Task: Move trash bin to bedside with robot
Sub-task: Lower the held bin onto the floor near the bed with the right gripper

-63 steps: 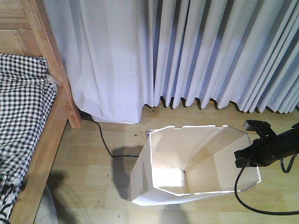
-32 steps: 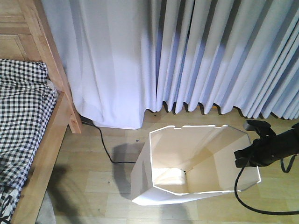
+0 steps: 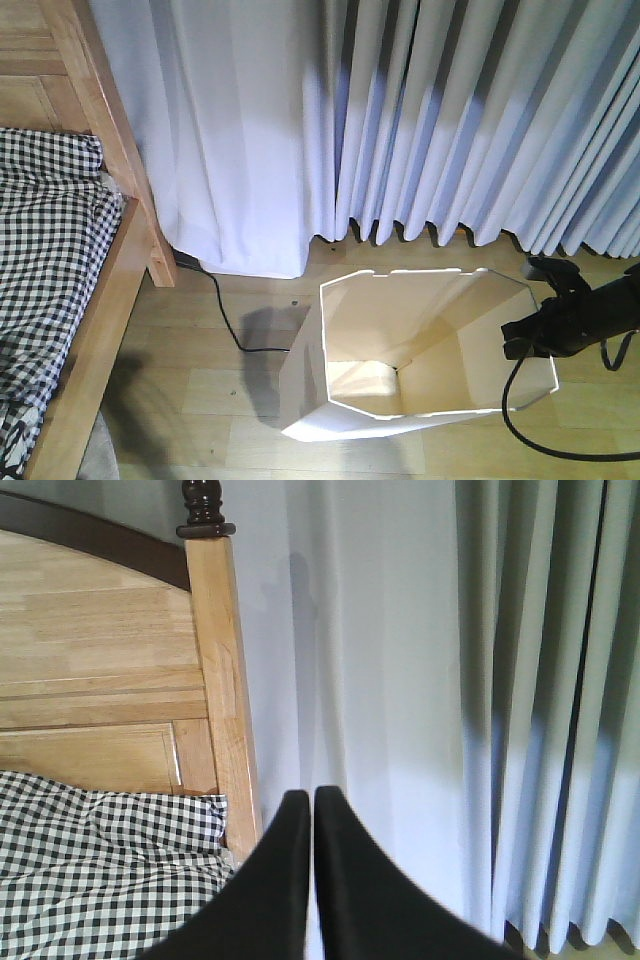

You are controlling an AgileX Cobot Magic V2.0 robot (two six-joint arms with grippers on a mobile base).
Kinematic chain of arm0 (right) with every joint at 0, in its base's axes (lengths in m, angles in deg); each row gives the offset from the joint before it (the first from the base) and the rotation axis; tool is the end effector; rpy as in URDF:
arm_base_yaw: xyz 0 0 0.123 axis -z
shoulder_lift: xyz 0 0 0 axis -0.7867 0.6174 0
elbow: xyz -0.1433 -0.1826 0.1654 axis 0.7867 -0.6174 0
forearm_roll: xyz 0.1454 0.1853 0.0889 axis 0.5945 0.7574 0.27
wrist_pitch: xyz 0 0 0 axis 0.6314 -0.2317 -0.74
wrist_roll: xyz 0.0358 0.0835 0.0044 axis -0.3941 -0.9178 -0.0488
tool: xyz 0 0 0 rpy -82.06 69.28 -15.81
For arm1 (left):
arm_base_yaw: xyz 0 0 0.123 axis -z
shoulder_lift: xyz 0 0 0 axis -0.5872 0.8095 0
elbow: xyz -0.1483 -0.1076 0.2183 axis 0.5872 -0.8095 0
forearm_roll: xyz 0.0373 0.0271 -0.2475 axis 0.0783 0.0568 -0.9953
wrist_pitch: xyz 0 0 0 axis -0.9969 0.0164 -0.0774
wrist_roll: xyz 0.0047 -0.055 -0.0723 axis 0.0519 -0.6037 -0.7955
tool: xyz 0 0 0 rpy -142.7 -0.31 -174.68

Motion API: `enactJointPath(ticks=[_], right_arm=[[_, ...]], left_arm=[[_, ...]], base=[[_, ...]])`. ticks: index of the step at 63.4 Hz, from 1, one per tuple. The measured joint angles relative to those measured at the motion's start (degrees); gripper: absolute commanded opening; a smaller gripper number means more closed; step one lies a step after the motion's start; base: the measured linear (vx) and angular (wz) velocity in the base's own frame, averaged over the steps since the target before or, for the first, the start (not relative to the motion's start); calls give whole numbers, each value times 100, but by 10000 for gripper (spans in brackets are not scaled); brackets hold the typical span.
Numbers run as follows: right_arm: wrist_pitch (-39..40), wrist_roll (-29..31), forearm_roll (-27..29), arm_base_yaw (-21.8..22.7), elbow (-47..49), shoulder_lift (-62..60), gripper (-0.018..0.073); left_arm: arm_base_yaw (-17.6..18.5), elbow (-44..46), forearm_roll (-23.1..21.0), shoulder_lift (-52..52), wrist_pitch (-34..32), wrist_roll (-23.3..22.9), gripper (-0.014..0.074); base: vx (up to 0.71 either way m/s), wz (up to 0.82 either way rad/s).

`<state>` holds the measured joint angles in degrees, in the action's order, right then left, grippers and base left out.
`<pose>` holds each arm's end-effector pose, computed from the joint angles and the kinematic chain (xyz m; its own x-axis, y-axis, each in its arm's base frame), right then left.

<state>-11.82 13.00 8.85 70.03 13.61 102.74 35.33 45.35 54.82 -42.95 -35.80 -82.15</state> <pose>0.3013 -0.0560 -0.0026 -0.9778 -0.0980 -0.1852 -0.1669 0.8986 0.4058 0.0569 0.0009 0.1954 -0.0134 0.0274 -0.9995 -0.0127 0.9995 0.0276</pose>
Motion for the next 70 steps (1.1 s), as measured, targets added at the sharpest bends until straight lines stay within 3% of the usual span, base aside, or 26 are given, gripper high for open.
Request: enactJointPath(ticks=[47, 70], right_arm=[[29, 7, 186, 0, 0, 0, -3], [844, -433, 496, -37, 546, 471, -3]], left_arm=[[0, 0, 0, 0, 0, 0, -6], [0, 0, 0, 0, 0, 0, -6]], base=[[0, 0], [0, 0]])
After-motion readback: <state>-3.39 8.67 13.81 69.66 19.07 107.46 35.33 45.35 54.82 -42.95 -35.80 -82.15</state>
